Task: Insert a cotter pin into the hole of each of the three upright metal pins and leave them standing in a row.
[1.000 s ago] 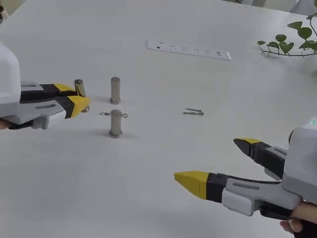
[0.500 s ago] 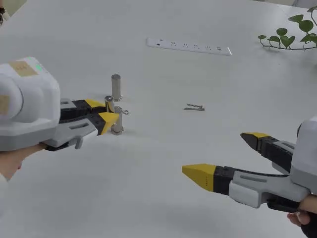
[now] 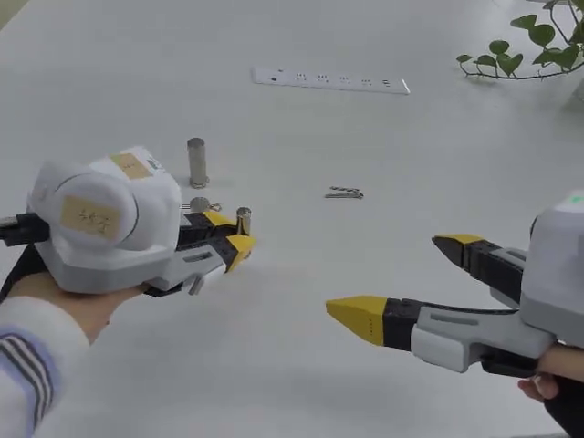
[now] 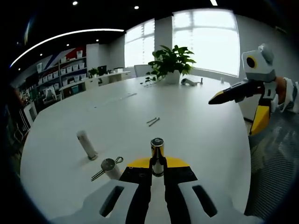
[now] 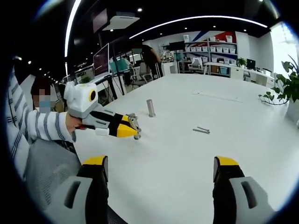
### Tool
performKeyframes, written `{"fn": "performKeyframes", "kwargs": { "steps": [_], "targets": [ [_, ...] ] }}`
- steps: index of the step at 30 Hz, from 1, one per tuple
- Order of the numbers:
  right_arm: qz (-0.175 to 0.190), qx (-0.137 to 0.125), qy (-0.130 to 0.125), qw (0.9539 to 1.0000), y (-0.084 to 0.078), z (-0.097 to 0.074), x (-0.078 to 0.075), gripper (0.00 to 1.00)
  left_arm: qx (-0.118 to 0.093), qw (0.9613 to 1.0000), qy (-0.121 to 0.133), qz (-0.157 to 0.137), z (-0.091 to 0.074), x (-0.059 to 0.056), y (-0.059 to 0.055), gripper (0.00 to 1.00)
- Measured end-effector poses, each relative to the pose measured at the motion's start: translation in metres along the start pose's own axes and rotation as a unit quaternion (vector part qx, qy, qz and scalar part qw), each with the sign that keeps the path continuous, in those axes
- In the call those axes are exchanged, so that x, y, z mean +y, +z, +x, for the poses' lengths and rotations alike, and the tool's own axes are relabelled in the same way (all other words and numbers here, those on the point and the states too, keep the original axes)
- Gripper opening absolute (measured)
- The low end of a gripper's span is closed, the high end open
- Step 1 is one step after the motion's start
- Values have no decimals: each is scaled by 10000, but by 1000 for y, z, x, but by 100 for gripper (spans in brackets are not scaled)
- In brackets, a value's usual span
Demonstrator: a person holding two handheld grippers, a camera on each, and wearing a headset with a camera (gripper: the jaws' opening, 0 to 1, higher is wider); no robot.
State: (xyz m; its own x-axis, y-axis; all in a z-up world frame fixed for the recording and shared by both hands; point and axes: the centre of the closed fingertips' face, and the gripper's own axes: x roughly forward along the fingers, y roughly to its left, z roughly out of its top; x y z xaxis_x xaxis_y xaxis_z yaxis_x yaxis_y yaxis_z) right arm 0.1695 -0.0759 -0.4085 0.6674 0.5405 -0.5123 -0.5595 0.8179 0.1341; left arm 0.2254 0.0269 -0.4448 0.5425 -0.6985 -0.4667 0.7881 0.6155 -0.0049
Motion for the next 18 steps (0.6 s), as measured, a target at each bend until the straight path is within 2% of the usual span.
{"fn": "performKeyframes", "kwargs": {
  "steps": [3, 5, 6, 7, 10, 11, 18],
  "targets": [
    [18, 16, -24, 10000, -1, 0, -1, 92, 165, 9998, 29, 71, 7, -3, -8, 5],
    [33, 23, -32, 10000, -2, 0, -1, 92, 361, 9993, 29, 131, 10, -6, -16, 5],
    [37, 25, -27, 10000, -2, 0, 0, 92, 463, 9986, 1, 252, 12, -9, -20, 5],
    [35, 26, -21, 10000, -2, 0, 1, 92, 454, 9986, -3, 283, 13, -11, -20, 5],
    [16, 37, -15, 10000, -3, 1, 2, 91, 473, 9988, -32, 94, 14, -17, -23, 5],
    [5, 50, -3, 10000, -3, 1, 3, 91, 404, 9991, 6, 84, 15, -18, -21, 5],
    [-31, 108, 41, 9999, -5, 3, 5, 91, 393, 9992, 18, 113, 18, -20, -20, 5]
  ]
}}
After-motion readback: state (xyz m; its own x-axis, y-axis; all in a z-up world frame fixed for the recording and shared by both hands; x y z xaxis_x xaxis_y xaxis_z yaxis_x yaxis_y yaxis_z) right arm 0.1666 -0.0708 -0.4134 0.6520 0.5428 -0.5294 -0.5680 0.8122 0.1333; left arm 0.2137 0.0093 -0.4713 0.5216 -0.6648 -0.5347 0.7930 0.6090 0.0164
